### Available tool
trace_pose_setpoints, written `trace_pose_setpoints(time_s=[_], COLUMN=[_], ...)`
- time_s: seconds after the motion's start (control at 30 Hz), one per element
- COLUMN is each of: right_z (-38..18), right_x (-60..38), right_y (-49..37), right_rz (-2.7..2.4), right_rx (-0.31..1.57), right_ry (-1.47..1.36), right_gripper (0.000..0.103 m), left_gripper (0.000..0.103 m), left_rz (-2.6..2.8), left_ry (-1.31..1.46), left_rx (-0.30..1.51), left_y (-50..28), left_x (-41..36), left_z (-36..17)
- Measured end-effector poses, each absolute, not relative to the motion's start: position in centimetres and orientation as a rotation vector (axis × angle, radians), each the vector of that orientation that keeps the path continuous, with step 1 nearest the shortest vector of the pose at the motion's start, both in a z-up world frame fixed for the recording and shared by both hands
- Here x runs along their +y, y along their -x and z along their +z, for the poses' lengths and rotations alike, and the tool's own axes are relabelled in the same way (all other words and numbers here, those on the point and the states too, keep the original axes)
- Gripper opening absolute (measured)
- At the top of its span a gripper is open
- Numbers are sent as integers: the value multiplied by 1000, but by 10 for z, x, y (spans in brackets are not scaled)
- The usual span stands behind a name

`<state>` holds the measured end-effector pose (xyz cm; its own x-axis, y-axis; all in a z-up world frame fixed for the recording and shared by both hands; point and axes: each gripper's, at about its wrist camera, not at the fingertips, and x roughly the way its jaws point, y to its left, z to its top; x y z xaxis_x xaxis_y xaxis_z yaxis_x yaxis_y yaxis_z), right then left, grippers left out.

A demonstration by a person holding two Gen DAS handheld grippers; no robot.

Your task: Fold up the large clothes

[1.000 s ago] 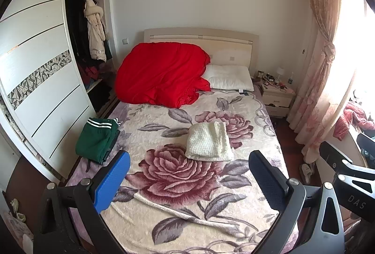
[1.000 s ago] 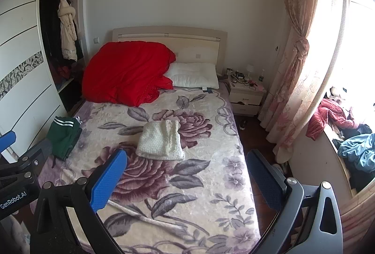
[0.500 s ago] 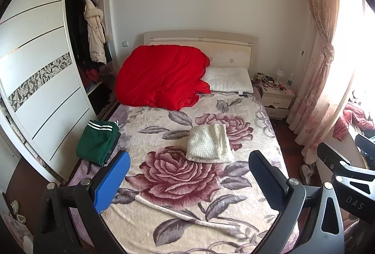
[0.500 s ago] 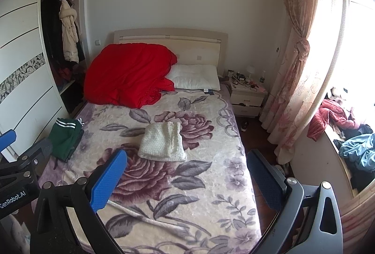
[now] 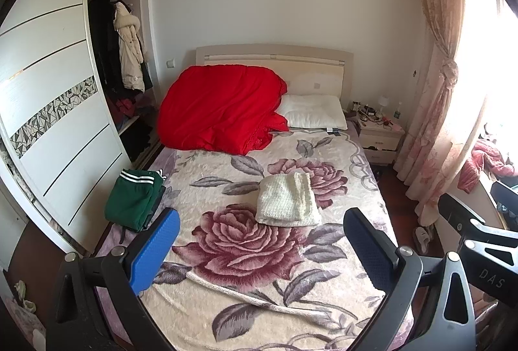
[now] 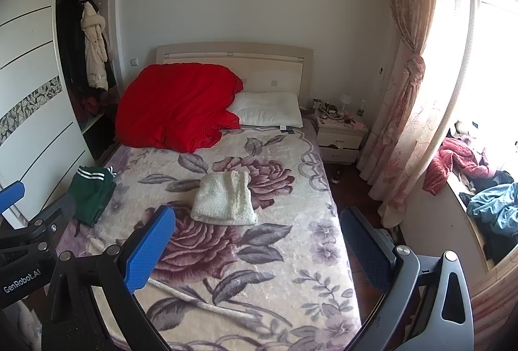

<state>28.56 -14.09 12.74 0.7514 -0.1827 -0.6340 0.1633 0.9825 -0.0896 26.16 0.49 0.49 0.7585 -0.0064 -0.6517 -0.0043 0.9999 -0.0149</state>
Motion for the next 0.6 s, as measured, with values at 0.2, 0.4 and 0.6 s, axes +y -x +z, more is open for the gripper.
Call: trace_pose_setpoints(time_s=[0.2,0.4,0.6], right_z=[128,128,128], right_x=[-137,-135,-135], right_y=[-274,-271,-269], right_rz=[-205,-207,-209], right_rx=[688,685,684], right_ry=[28,27,25], right_gripper=[103,103,103], left_gripper=[103,103,103], left_rz=[-6,-1,0], left_ry=[19,15,19], left_rx=[705,702,699], left_y=[-259,-258,-256], left_x=[4,3,1], left_z=[5,6,10])
